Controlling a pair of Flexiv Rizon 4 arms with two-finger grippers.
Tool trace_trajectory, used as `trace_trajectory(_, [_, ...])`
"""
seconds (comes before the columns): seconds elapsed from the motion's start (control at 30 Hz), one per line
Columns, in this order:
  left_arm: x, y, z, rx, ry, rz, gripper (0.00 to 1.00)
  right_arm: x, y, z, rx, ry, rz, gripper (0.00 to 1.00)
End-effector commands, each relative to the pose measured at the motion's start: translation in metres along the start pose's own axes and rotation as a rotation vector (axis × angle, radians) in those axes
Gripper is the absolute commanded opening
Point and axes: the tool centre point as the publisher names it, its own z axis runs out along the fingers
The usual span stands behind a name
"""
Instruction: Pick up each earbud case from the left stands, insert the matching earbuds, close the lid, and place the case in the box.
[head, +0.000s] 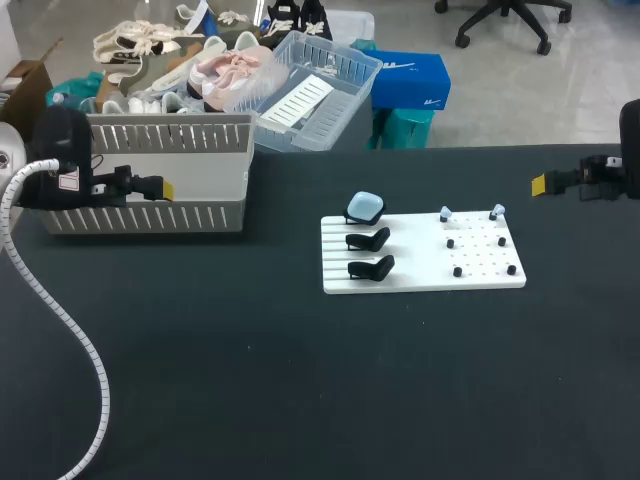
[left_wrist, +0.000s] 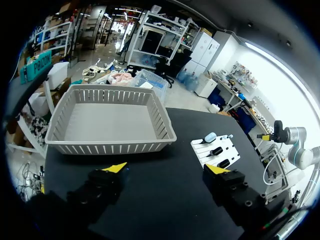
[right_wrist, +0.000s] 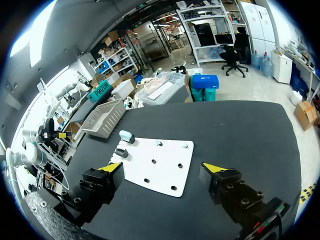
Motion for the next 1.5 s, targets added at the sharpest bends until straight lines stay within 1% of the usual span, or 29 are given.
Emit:
trace_trajectory(0.03, [0.0000,0.0000,0.0000,0.000,0.000,0.000,1.00,0.0000,0.0000,0.0000,0.000,0.000,0.000,1.00])
trace_trajectory(1.13, [0.0000,0.0000,0.0000,0.000,0.000,0.000,1.00,0.0000,0.0000,0.0000,0.000,0.000,0.000,1.00])
trace_trajectory(1.2, [0.0018,-0.0034,-0.0008,0.030,0.016,0.034,1.00,0.0000,0.0000,0.0000,0.000,0.000,0.000,1.00])
trace_trajectory(1.5, [-0.0024,-0.0070,0.0002,0.051,0.018,0.089,1.00,0.0000,0.0000,0.0000,0.000,0.000,0.000,1.00])
